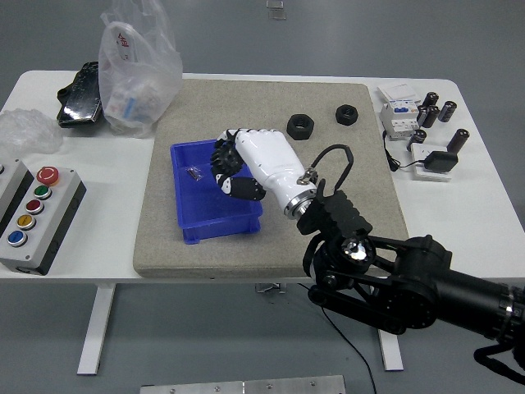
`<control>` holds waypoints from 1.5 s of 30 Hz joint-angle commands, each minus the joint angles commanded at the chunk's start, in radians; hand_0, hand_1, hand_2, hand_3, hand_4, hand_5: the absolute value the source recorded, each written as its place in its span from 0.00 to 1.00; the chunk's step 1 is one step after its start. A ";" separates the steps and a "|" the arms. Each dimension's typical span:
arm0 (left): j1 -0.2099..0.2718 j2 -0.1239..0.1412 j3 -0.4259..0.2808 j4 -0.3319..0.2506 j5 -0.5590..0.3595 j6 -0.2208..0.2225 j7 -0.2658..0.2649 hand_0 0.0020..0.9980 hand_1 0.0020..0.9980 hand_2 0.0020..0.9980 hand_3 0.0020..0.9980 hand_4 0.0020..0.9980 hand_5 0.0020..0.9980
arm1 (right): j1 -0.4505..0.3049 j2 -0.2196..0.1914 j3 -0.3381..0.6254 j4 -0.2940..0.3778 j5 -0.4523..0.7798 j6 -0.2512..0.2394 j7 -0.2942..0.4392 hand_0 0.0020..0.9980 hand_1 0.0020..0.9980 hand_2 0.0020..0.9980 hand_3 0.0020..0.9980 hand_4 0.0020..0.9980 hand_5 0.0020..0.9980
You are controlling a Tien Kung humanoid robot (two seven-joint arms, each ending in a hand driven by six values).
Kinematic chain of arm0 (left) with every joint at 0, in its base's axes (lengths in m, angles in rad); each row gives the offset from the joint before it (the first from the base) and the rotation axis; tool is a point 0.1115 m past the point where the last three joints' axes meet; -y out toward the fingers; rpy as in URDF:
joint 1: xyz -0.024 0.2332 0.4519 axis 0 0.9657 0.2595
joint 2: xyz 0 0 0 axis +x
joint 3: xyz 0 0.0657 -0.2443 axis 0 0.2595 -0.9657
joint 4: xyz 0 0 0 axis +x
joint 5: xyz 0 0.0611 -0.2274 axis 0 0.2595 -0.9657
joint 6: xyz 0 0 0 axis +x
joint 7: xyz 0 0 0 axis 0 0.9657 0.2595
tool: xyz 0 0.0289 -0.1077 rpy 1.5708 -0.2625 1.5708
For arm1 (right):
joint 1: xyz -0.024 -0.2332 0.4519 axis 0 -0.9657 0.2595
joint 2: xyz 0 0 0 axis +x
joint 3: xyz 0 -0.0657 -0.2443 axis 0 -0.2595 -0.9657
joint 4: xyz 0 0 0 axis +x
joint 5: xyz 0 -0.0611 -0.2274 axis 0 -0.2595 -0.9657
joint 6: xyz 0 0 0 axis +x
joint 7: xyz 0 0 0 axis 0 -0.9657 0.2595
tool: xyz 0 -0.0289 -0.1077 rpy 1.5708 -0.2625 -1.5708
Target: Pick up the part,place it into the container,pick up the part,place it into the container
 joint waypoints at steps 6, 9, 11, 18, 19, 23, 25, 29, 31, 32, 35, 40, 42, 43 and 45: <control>-0.001 0.000 0.000 0.000 0.001 0.000 0.000 0.65 0.59 0.57 0.61 0.71 0.36 | 0.006 0.009 -0.024 -0.013 -0.042 0.053 -0.020 0.49 0.63 0.65 0.65 0.26 0.29; -0.001 0.000 0.000 0.000 0.001 0.000 0.000 0.65 0.59 0.57 0.61 0.71 0.36 | 0.005 0.008 -0.025 -0.016 -0.055 0.069 -0.026 0.56 0.68 0.71 0.70 0.32 0.28; -0.002 0.000 0.000 0.000 0.002 0.000 0.000 0.65 0.59 0.57 0.61 0.71 0.36 | 0.003 0.007 -0.022 -0.016 -0.062 0.076 -0.027 0.56 0.68 0.71 0.70 0.32 0.28; -0.004 0.000 0.004 0.000 0.001 -0.002 -0.002 0.66 0.59 0.57 0.61 0.71 0.36 | -0.001 0.005 -0.014 -0.023 -0.064 0.079 -0.025 0.58 0.70 0.75 0.74 0.42 0.29; -0.004 0.000 0.004 0.000 0.001 -0.002 -0.002 0.65 0.59 0.57 0.61 0.71 0.36 | -0.002 0.004 -0.014 -0.025 -0.063 0.083 -0.027 0.58 0.70 0.75 0.75 0.54 0.32; -0.003 0.001 0.004 0.000 0.002 -0.002 -0.002 0.65 0.59 0.57 0.61 0.71 0.36 | -0.005 0.001 -0.010 -0.029 -0.062 0.107 -0.036 0.58 0.70 0.75 0.75 0.54 0.32; -0.003 0.001 0.003 0.000 0.003 -0.002 -0.001 0.65 0.59 0.56 0.61 0.71 0.36 | -0.007 0.000 -0.006 -0.030 -0.064 0.115 -0.039 0.59 0.71 0.78 0.87 0.75 0.36; -0.003 0.001 0.003 0.000 0.003 -0.002 -0.001 0.65 0.59 0.56 0.61 0.71 0.36 | -0.014 -0.002 0.015 -0.028 -0.070 0.103 -0.036 0.59 0.71 0.78 0.87 0.75 0.36; -0.003 0.001 0.001 0.000 0.005 -0.002 -0.002 0.65 0.59 0.56 0.61 0.71 0.36 | -0.022 -0.008 0.050 -0.028 -0.073 0.071 -0.034 0.56 0.70 0.77 0.87 0.79 0.40; -0.003 0.000 0.001 0.000 0.005 -0.003 -0.002 0.65 0.59 0.56 0.61 0.71 0.36 | -0.026 -0.010 0.067 -0.029 -0.076 0.057 -0.034 0.56 0.70 0.77 0.87 0.79 0.40; -0.002 0.000 0.000 0.000 0.006 -0.002 -0.001 0.65 0.59 0.56 0.61 0.71 0.36 | -0.034 -0.021 0.130 -0.060 -0.083 0.024 -0.038 0.56 0.70 0.77 0.87 0.79 0.40; -0.001 0.001 -0.002 0.000 0.008 -0.002 0.000 0.65 0.59 0.56 0.61 0.71 0.36 | -0.035 -0.028 0.201 -0.159 -0.048 0.016 -0.035 0.52 0.68 0.76 0.85 0.76 0.37; -0.002 0.001 -0.002 0.000 0.008 -0.002 -0.001 0.65 0.59 0.56 0.61 0.71 0.36 | -0.039 -0.026 0.213 -0.201 -0.027 0.017 -0.030 0.52 0.68 0.76 0.85 0.76 0.37; -0.002 0.001 -0.002 0.000 0.008 -0.002 -0.001 0.65 0.59 0.56 0.61 0.71 0.36 | -0.041 -0.025 0.216 -0.219 -0.019 0.018 -0.029 0.51 0.67 0.76 0.85 0.76 0.37; -0.002 0.001 -0.003 0.000 0.009 -0.002 -0.001 0.65 0.59 0.56 0.61 0.71 0.36 | -0.046 -0.022 0.217 -0.259 -0.001 0.022 -0.025 0.51 0.67 0.76 0.85 0.76 0.37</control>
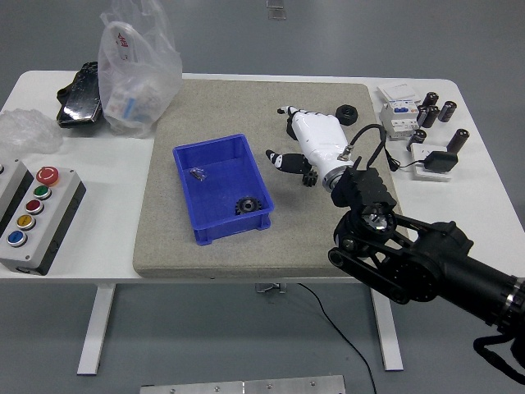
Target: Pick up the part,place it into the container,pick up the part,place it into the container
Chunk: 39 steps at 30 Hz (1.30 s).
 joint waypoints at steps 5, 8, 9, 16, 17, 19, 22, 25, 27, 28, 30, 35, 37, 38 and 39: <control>-0.002 -0.001 -0.002 0.000 0.000 0.000 -0.001 0.65 0.59 0.56 0.60 0.71 0.36 | -0.009 0.012 -0.019 -0.072 0.047 0.015 0.012 0.50 0.67 0.76 0.83 0.77 0.37; -0.003 0.001 -0.001 0.000 -0.002 0.001 -0.001 0.65 0.59 0.56 0.60 0.71 0.36 | -0.012 0.015 -0.034 -0.108 0.071 0.029 0.021 0.50 0.67 0.76 0.83 0.77 0.37; -0.003 0.001 -0.002 0.000 -0.002 0.001 -0.001 0.65 0.59 0.56 0.60 0.71 0.36 | -0.013 0.015 -0.040 -0.120 0.079 0.034 0.023 0.50 0.67 0.76 0.83 0.77 0.37; -0.003 0.003 -0.006 0.000 0.002 0.001 0.001 0.65 0.59 0.56 0.61 0.71 0.37 | -0.016 0.024 -0.074 -0.176 0.114 0.045 0.039 0.42 0.54 0.53 0.60 0.27 0.28; -0.003 0.003 -0.005 0.000 0.001 0.001 0.000 0.65 0.59 0.56 0.61 0.71 0.37 | -0.016 0.025 -0.077 -0.180 0.118 0.045 0.041 0.42 0.54 0.53 0.60 0.27 0.28; -0.004 0.003 -0.003 0.000 0.000 0.001 -0.001 0.65 0.59 0.56 0.61 0.71 0.37 | -0.016 0.026 -0.082 -0.190 0.125 0.045 0.044 0.42 0.54 0.53 0.60 0.27 0.28; -0.004 0.002 -0.001 0.000 -0.002 0.000 -0.002 0.65 0.59 0.56 0.61 0.71 0.37 | -0.016 0.028 -0.088 -0.201 0.133 0.040 0.048 0.39 0.46 0.43 0.49 0.16 0.20; -0.004 0.002 -0.001 0.000 -0.002 0.000 -0.003 0.65 0.59 0.56 0.61 0.71 0.37 | -0.017 0.027 -0.092 -0.207 0.137 0.023 0.053 0.39 0.46 0.43 0.49 0.16 0.20; -0.004 0.001 -0.001 0.000 -0.002 0.000 -0.004 0.65 0.59 0.56 0.61 0.71 0.37 | -0.017 0.027 -0.092 -0.208 0.136 0.008 0.056 0.39 0.46 0.43 0.49 0.16 0.20; -0.005 0.001 0.000 0.000 -0.003 0.000 -0.004 0.65 0.59 0.56 0.61 0.71 0.37 | -0.018 0.026 -0.092 -0.208 0.136 0.001 0.058 0.34 0.42 0.34 0.39 0.18 0.10; -0.005 0.001 0.001 0.000 -0.005 0.000 -0.006 0.65 0.59 0.56 0.61 0.71 0.37 | -0.018 0.025 -0.091 -0.207 0.134 -0.011 0.061 0.34 0.42 0.34 0.39 0.18 0.10; -0.004 0.001 0.005 0.000 -0.011 0.001 -0.010 0.65 0.59 0.56 0.61 0.71 0.37 | -0.018 0.007 -0.067 -0.154 0.101 -0.041 0.063 0.33 0.40 0.30 0.36 0.15 0.10; -0.003 0.001 0.005 0.000 -0.011 0.001 -0.009 0.65 0.59 0.56 0.61 0.71 0.37 | -0.017 -0.005 -0.051 -0.113 0.077 -0.051 0.057 0.33 0.40 0.30 0.36 0.15 0.10; -0.002 0.001 0.005 0.000 -0.011 0.001 -0.009 0.65 0.59 0.56 0.61 0.71 0.37 | -0.017 -0.011 -0.045 -0.090 0.065 -0.055 0.054 0.33 0.40 0.30 0.36 0.15 0.10; -0.002 0.001 0.004 0.000 -0.012 0.001 -0.009 0.65 0.59 0.56 0.61 0.71 0.37 | -0.017 -0.016 -0.039 -0.067 0.055 -0.059 0.051 0.33 0.40 0.30 0.36 0.15 0.10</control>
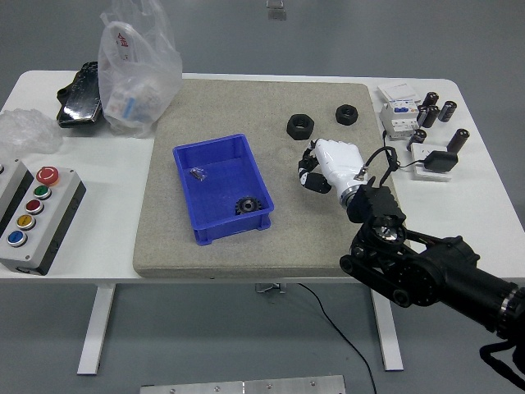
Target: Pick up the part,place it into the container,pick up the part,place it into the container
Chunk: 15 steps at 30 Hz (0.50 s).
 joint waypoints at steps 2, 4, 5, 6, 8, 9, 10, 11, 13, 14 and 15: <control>0.001 0.000 0.000 0.000 0.000 0.000 0.000 0.65 0.59 0.56 0.61 0.71 0.37 | 0.001 -0.008 0.001 0.049 -0.021 -0.004 -0.007 0.34 0.40 0.29 0.34 0.12 0.06; 0.001 0.000 -0.001 0.000 0.000 0.000 0.001 0.65 0.59 0.56 0.61 0.71 0.37 | 0.002 -0.011 -0.008 0.102 -0.041 -0.005 -0.012 0.34 0.40 0.29 0.34 0.12 0.06; 0.001 0.000 -0.001 0.000 0.000 0.000 0.000 0.65 0.59 0.56 0.61 0.71 0.37 | 0.003 -0.010 -0.019 0.125 -0.054 -0.005 -0.014 0.34 0.40 0.29 0.34 0.12 0.06; 0.001 -0.001 0.000 0.000 0.000 0.000 0.000 0.65 0.59 0.56 0.61 0.71 0.37 | 0.004 -0.007 -0.035 0.155 -0.071 -0.003 -0.015 0.34 0.40 0.29 0.34 0.12 0.06; -0.001 -0.002 0.001 0.000 -0.001 0.000 -0.001 0.65 0.59 0.56 0.61 0.71 0.37 | 0.005 -0.002 -0.063 0.205 -0.096 0.004 -0.013 0.42 0.47 0.41 0.42 0.15 0.04; -0.001 -0.002 0.001 0.000 -0.001 0.000 -0.001 0.65 0.59 0.56 0.61 0.71 0.37 | 0.007 0.001 -0.077 0.226 -0.105 0.009 -0.012 0.42 0.47 0.41 0.42 0.15 0.04; -0.002 -0.002 0.002 0.000 -0.002 -0.001 -0.001 0.65 0.59 0.56 0.61 0.71 0.37 | 0.009 0.006 -0.099 0.251 -0.116 0.019 -0.012 0.42 0.47 0.41 0.42 0.15 0.04; -0.002 -0.002 0.002 0.000 -0.002 -0.001 -0.001 0.65 0.59 0.56 0.61 0.71 0.37 | 0.011 0.009 -0.111 0.265 -0.121 0.025 -0.013 0.42 0.47 0.41 0.42 0.15 0.04; -0.002 -0.002 0.002 0.000 -0.002 -0.001 0.000 0.65 0.59 0.57 0.61 0.71 0.38 | 0.013 0.013 -0.135 0.284 -0.127 0.044 -0.019 0.55 0.67 0.66 0.64 0.11 0.23; -0.001 -0.002 0.001 0.000 -0.001 0.000 0.000 0.65 0.59 0.57 0.61 0.71 0.38 | 0.014 0.013 -0.145 0.289 -0.130 0.055 -0.023 0.55 0.67 0.66 0.64 0.11 0.23; -0.001 -0.001 0.000 0.000 0.000 0.000 0.001 0.65 0.59 0.57 0.61 0.71 0.38 | 0.014 0.013 -0.152 0.293 -0.132 0.062 -0.027 0.55 0.67 0.66 0.64 0.11 0.23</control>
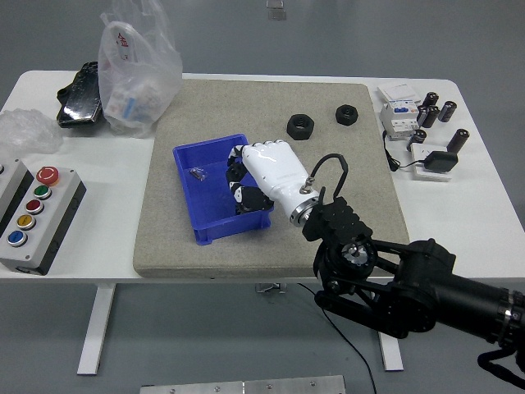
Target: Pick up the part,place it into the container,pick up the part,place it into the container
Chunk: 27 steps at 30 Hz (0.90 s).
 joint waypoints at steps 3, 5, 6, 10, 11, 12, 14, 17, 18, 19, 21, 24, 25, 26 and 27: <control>0.001 0.000 -0.004 0.000 0.005 0.000 0.003 0.65 0.59 0.57 0.61 0.71 0.38 | 0.001 0.001 -0.007 0.005 -0.006 0.010 -0.007 0.55 0.67 0.66 0.64 0.11 0.23; 0.001 0.000 -0.005 0.000 0.005 0.000 0.003 0.65 0.59 0.57 0.61 0.72 0.38 | 0.001 0.002 -0.008 0.006 -0.008 0.012 -0.009 0.54 0.69 0.70 0.69 0.25 0.28; 0.001 0.000 -0.005 0.000 0.005 0.000 0.003 0.65 0.59 0.57 0.61 0.72 0.38 | 0.001 0.002 -0.009 0.005 -0.007 0.014 -0.010 0.54 0.69 0.70 0.69 0.25 0.28; -0.001 -0.001 -0.001 0.000 0.003 -0.001 0.000 0.65 0.59 0.57 0.61 0.72 0.38 | 0.000 0.003 -0.014 0.001 0.001 0.021 -0.016 0.54 0.70 0.68 0.70 0.28 0.28; -0.001 -0.001 -0.001 0.000 0.003 -0.001 0.000 0.65 0.59 0.57 0.61 0.72 0.38 | 0.000 0.003 -0.015 0.000 0.002 0.023 -0.017 0.54 0.70 0.68 0.70 0.28 0.28; -0.002 -0.001 0.000 0.000 0.003 -0.001 0.000 0.65 0.59 0.57 0.61 0.72 0.38 | -0.001 0.002 -0.015 -0.002 0.004 0.024 -0.019 0.54 0.70 0.68 0.70 0.28 0.28; -0.002 -0.001 -0.001 0.000 0.004 -0.001 0.000 0.65 0.59 0.57 0.61 0.72 0.38 | -0.002 0.001 -0.013 -0.003 0.006 0.028 -0.023 0.54 0.70 0.68 0.70 0.28 0.28; -0.002 0.000 -0.002 0.000 0.005 -0.001 0.001 0.65 0.59 0.57 0.61 0.72 0.39 | -0.003 0.000 -0.012 -0.006 0.010 0.027 -0.024 0.54 0.71 0.69 0.71 0.31 0.27; -0.003 0.001 -0.003 0.000 0.006 -0.001 0.001 0.65 0.59 0.57 0.61 0.72 0.39 | -0.003 0.000 -0.012 -0.007 0.013 0.025 -0.023 0.54 0.71 0.69 0.71 0.31 0.27; -0.003 0.001 -0.003 0.000 0.006 -0.001 0.001 0.65 0.59 0.57 0.61 0.72 0.39 | -0.003 0.000 -0.012 -0.008 0.015 0.022 -0.022 0.54 0.71 0.69 0.71 0.31 0.27; -0.003 0.000 -0.004 0.000 0.008 -0.001 0.002 0.65 0.59 0.57 0.61 0.72 0.39 | -0.004 0.000 -0.013 -0.010 0.020 0.017 -0.020 0.54 0.71 0.69 0.71 0.31 0.27; -0.004 -0.001 -0.003 0.000 0.009 -0.002 0.002 0.65 0.59 0.56 0.61 0.72 0.39 | -0.012 -0.001 0.000 -0.008 0.024 -0.007 -0.009 0.49 0.76 0.80 0.84 0.58 0.27; -0.004 -0.001 -0.003 0.000 0.009 -0.002 0.002 0.65 0.59 0.56 0.61 0.72 0.39 | -0.017 -0.004 0.013 -0.004 0.028 -0.021 -0.001 0.49 0.76 0.80 0.84 0.58 0.27; -0.004 -0.001 -0.003 0.000 0.009 -0.002 0.002 0.65 0.59 0.56 0.61 0.72 0.39 | -0.023 -0.006 0.026 0.000 0.034 -0.035 0.006 0.49 0.76 0.80 0.84 0.58 0.27; -0.004 -0.001 -0.003 0.000 0.009 -0.002 0.001 0.65 0.59 0.56 0.61 0.72 0.39 | -0.035 -0.013 0.048 0.010 0.053 -0.056 0.022 0.49 0.76 0.80 0.84 0.58 0.27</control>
